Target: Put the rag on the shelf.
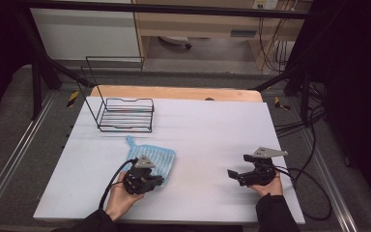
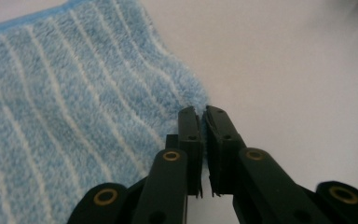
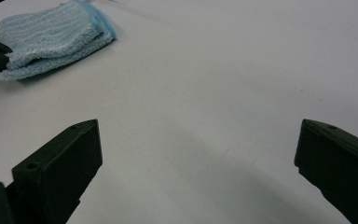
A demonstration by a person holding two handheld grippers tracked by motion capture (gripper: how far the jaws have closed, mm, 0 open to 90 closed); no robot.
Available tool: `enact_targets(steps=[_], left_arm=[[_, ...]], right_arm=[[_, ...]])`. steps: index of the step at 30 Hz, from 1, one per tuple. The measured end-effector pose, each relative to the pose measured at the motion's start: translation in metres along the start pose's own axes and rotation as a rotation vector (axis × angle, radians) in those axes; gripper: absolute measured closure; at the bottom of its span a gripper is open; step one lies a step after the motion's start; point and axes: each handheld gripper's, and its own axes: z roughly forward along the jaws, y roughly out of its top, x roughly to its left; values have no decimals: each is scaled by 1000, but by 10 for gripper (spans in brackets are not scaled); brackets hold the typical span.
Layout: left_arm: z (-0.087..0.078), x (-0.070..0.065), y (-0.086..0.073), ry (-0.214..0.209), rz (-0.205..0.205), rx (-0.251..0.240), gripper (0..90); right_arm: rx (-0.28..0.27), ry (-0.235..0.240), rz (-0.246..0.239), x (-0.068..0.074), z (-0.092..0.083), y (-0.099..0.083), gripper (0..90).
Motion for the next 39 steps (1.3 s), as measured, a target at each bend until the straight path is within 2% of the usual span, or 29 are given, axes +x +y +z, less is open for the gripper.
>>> enact_targets(steps=[9,14,16,17,18,21,22,23,24,25,26,27,28,30,31,32,34,39], left_arm=[[25,-18,24,-1,-14,-15,849],[35,-17,26,-29,-24,-10,807],[28,-16,25,-54,-25,-33,734],[24,-15,25,-54,-19,-46,639],[17,-14,25,-44,-5,-59,602],[-6,-7,21,0,15,-93,537],[-23,3,14,50,22,-102,521],[-23,3,14,50,22,-102,508],[-30,8,9,75,14,-108,501],[-41,19,-2,97,-15,-99,490],[-41,19,-2,97,-15,-99,481],[-46,29,-15,103,-46,-76,477],[-46,29,-15,103,-46,-76,476],[-48,36,-33,103,-77,-42,476],[-48,36,-33,103,-77,-42,479],[-46,37,-39,82,-86,-28,491],[-45,37,-41,80,-86,-21,517],[-34,35,-46,91,-56,34,635]], right_arm=[[-4,2,-1,0,-1,0,15],[-4,1,1,0,-1,0,18],[-4,1,8,1,-1,0,22],[-9,0,9,1,-2,1,26],[-11,0,9,2,-2,1,30],[-15,2,9,6,-1,3,41],[-16,4,11,7,0,4,46],[-15,5,11,9,0,5,53],[-19,3,4,12,2,6,62],[-16,4,1,14,3,7,68],[-16,4,1,14,3,7,68],[-12,9,-3,21,7,10,86],[-5,11,4,24,9,11,92],[5,17,-5,33,15,14,109],[7,23,-8,37,18,16,119],[9,30,-13,42,22,18,129],[16,43,-16,54,30,21,153],[38,72,-50,85,52,28,229]])
